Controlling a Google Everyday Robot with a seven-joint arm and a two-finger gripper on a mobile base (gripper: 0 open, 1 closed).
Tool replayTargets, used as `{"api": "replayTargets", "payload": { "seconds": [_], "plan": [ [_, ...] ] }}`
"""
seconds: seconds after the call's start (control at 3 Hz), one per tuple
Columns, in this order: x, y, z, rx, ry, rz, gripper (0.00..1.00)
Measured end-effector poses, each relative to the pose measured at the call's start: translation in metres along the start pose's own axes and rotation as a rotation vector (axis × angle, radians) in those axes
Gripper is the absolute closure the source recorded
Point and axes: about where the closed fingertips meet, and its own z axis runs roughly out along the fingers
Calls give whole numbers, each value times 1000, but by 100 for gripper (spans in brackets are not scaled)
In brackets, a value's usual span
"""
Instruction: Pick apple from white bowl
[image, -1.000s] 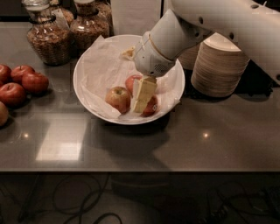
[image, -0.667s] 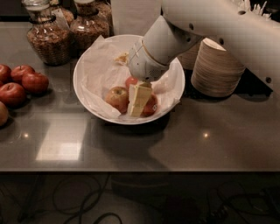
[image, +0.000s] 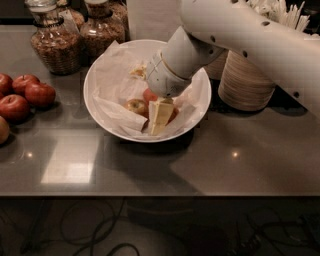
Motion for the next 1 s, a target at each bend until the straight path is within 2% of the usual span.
{"api": "replayTargets", "payload": {
  "seconds": [0.33, 0.67, 1.0],
  "plan": [
    [5, -8, -5, -3, 7, 1, 0],
    [5, -8, -6, -2, 7, 0, 0],
    [-9, -16, -26, 25, -2, -28, 0]
  ]
}}
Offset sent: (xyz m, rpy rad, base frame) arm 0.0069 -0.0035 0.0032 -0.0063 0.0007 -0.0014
